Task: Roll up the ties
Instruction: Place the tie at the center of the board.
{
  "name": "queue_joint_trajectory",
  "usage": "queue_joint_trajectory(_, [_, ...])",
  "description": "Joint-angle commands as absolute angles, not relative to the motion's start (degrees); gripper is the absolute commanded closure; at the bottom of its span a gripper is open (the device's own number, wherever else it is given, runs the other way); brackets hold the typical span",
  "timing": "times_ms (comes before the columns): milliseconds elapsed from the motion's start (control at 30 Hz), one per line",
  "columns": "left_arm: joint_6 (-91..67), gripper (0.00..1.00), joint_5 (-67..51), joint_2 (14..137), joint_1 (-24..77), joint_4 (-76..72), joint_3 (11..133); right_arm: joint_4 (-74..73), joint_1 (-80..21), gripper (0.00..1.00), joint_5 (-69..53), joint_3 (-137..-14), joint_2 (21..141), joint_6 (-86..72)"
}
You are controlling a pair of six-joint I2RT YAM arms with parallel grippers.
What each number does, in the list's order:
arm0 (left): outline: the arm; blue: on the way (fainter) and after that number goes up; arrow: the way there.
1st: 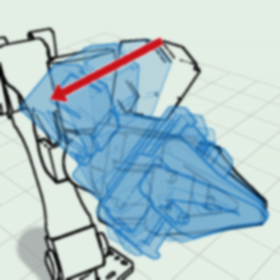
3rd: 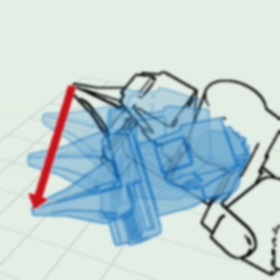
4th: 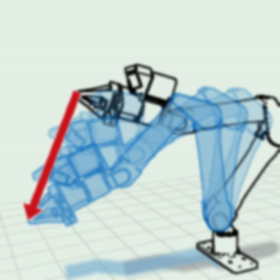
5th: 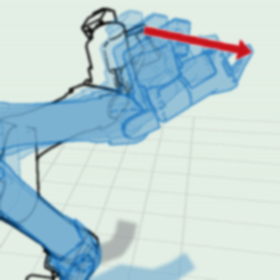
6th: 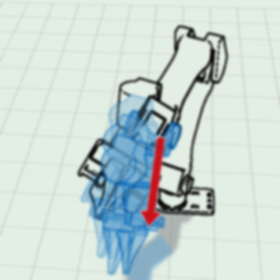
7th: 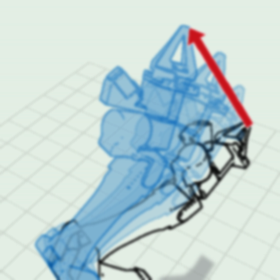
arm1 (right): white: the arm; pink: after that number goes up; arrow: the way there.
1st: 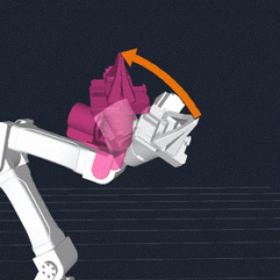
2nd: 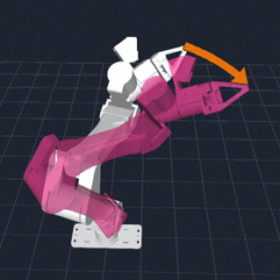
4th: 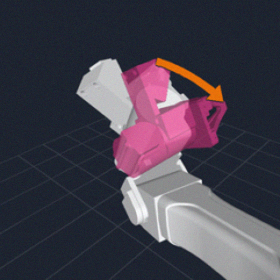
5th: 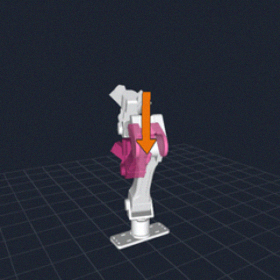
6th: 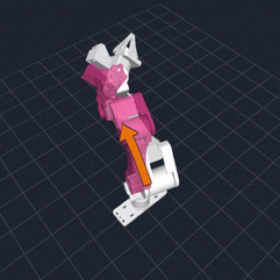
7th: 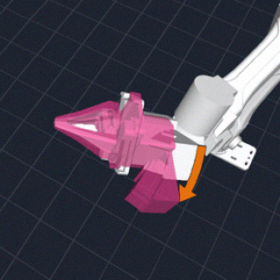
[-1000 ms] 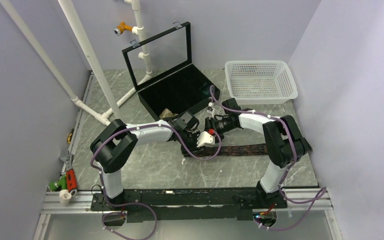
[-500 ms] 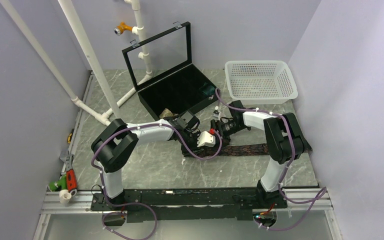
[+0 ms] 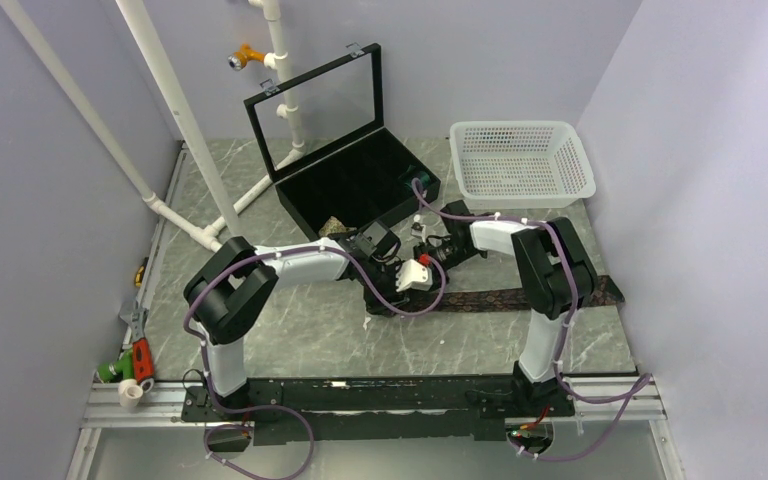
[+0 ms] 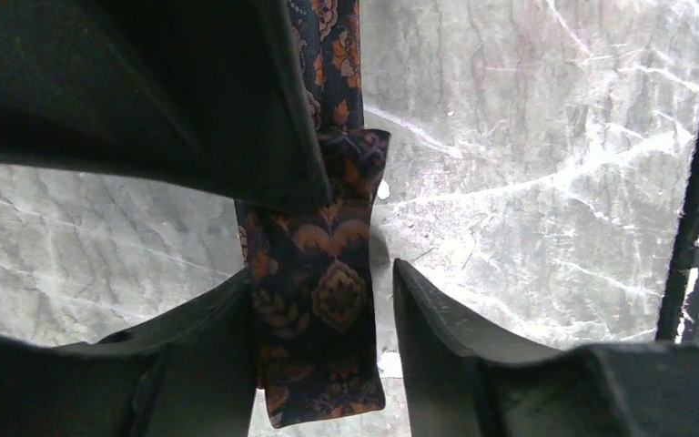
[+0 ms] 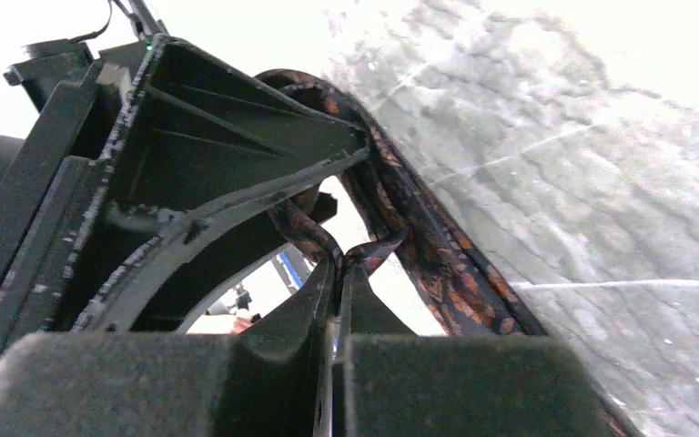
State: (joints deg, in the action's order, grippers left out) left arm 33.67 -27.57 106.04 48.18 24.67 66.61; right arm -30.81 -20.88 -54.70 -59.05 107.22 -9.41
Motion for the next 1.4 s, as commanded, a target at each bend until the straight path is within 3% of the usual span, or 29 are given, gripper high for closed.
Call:
queue_joint_trajectory(0, [30.86, 0.37, -29.81, 104.08, 46.2, 22.72, 65.12, -34.6, -20.69, 1.0, -50.02, -62.25, 108.07, -3.9])
queue_joint_trajectory(133, [32.23, 0.19, -33.04, 96.98, 41.82, 17.62, 58.44, -34.75, -20.65, 1.0, -45.22, -60.86, 108.89, -1.45])
queue_joint_trajectory(400, [37.41, 0.19, -30.74, 98.83, 42.82, 19.81, 59.36, -34.53, -20.68, 1.0, -44.19, -60.79, 111.9, -0.9])
queue_joint_trajectory(567, [36.46, 0.01, -32.92, 98.0, 42.9, 15.71, 59.11, -33.49, -20.86, 1.0, -49.28, -60.54, 104.46, -1.74])
queue_joint_trajectory(767, [36.84, 0.0, -31.32, 103.64, 44.46, 16.45, 62.72, -34.1, -21.1, 1.0, -52.82, -61.48, 103.55, -2.56])
queue_joint_trajectory(933, [39.0, 0.21, -34.05, 104.45, 44.75, 20.2, 62.25, -30.2, -21.09, 1.0, -56.12, -60.8, 100.47, -6.57])
queue_joint_trajectory(1167, [42.84, 0.68, -34.82, 102.58, 45.23, 22.9, 60.52, -30.61, -21.09, 1.0, -56.37, -61.48, 101.98, -7.0])
queue_joint_trajectory(1233, [43.53, 0.67, -35.02, 101.64, 45.22, 22.6, 60.02, -30.82, -21.12, 1.0, -56.31, -61.83, 102.41, -6.8])
queue_joint_trajectory(1333, [42.64, 0.4, -34.64, 100.46, 45.22, 21.63, 59.63, -30.93, -21.0, 1.0, -55.08, -61.73, 102.84, -6.64])
queue_joint_trajectory(1367, [42.33, 0.38, -34.83, 100.03, 45.13, 21.93, 59.75, -31.29, -21.08, 1.0, -53.91, -61.63, 103.15, -6.33])
